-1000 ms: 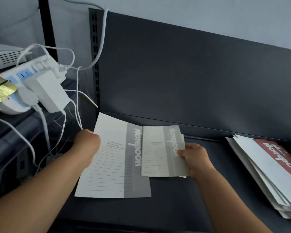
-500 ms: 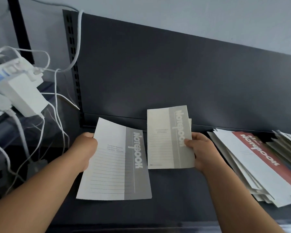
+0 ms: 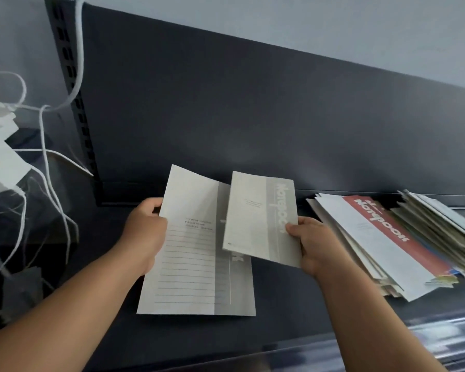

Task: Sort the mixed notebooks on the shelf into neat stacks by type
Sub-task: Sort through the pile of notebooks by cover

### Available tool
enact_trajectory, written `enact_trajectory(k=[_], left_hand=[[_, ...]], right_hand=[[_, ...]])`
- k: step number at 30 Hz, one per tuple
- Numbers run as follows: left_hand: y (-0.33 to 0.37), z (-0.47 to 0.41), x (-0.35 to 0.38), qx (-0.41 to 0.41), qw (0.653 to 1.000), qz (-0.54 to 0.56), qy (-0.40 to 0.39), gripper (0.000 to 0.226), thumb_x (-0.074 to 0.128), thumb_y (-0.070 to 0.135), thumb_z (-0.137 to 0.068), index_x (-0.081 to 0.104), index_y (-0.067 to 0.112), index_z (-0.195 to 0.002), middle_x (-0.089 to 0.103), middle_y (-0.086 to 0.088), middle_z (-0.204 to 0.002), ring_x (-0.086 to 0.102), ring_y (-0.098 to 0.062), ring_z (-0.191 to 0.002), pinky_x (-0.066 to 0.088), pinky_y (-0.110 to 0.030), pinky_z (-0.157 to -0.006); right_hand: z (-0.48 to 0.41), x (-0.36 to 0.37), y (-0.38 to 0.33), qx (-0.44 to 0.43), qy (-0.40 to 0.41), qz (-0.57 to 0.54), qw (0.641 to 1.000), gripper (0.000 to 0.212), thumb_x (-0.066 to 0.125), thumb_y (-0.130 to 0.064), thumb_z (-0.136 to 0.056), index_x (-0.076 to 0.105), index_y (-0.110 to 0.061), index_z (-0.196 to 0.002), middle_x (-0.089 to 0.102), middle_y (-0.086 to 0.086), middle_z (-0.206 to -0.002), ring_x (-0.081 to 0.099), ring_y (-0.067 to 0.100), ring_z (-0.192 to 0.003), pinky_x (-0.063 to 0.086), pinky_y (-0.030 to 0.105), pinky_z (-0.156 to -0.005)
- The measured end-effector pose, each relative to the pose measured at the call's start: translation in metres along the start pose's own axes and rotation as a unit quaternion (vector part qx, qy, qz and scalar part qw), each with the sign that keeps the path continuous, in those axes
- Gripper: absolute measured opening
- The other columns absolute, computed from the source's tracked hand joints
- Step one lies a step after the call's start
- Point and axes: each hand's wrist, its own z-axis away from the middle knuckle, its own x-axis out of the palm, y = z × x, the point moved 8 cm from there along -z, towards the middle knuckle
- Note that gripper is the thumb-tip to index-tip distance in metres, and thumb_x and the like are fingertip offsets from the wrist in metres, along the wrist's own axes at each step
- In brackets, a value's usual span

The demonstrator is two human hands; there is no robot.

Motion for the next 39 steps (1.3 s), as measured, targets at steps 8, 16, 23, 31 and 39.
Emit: enact_trajectory(k=[8, 16, 23, 31, 39], left_hand=[[0.025, 0.012, 0.043, -0.002, 0.998, 0.051, -0.043, 0.041, 0.040, -0.007, -0.092, 0.057, 0.024, -0.113, 0.066, -0.003, -0.091, 0.063, -0.021, -0.076, 0.048, -0.030, -0.056], [0.050, 0.042, 0.134, 0.014, 0.993, 0.076, -0.087, 0.042, 0.038, -0.009, -0.092, 0.057, 0.024, -0.111, 0.065, -0.001, -0.093, 0.063, -0.020, -0.080, 0.049, -0.030, -0.056], [0.060, 0.085, 0.243, 0.017, 0.992, 0.089, -0.091, 0.043, 0.035, -0.009, -0.091, 0.055, 0.023, -0.111, 0.064, -0.001, -0.092, 0.063, -0.020, -0.080, 0.049, -0.029, -0.055], [0.064, 0.121, 0.344, 0.031, 0.994, 0.093, -0.053, 0.042, 0.034, -0.007, -0.091, 0.055, 0.023, -0.111, 0.064, -0.001, -0.093, 0.063, -0.022, -0.083, 0.051, -0.031, -0.059], [0.059, 0.115, 0.393, 0.013, 0.998, 0.066, -0.015, 0.029, 0.038, -0.001, -0.093, 0.055, 0.018, -0.108, 0.065, -0.002, -0.095, 0.063, -0.022, -0.082, 0.051, -0.031, -0.059]], right_hand=[[0.022, -0.046, -0.028, -0.027, 0.042, -0.019, 0.999, 0.014, 0.054, -0.002, -0.096, 0.063, -0.011, -0.096, 0.071, 0.006, -0.093, 0.067, 0.024, -0.082, 0.052, 0.035, -0.061], [0.028, -0.145, -0.057, -0.062, 0.081, -0.039, 0.994, 0.016, 0.054, -0.001, -0.096, 0.064, -0.010, -0.104, 0.070, 0.011, -0.102, 0.066, 0.031, -0.087, 0.055, 0.041, -0.064], [0.021, -0.262, -0.071, -0.082, 0.101, -0.013, 0.991, 0.013, 0.056, 0.000, -0.093, 0.065, -0.009, -0.096, 0.070, 0.012, -0.097, 0.065, 0.028, -0.079, 0.055, 0.041, -0.068], [-0.002, -0.375, -0.098, -0.099, 0.077, 0.016, 0.992, 0.012, 0.054, -0.003, -0.096, 0.062, -0.009, -0.103, 0.067, 0.013, -0.097, 0.062, 0.032, -0.080, 0.054, 0.043, -0.058], [-0.044, -0.437, -0.122, -0.104, 0.072, 0.004, 0.992, 0.015, 0.059, -0.003, -0.092, 0.065, -0.011, -0.103, 0.070, 0.011, -0.103, 0.066, 0.031, -0.089, 0.054, 0.040, -0.068]])
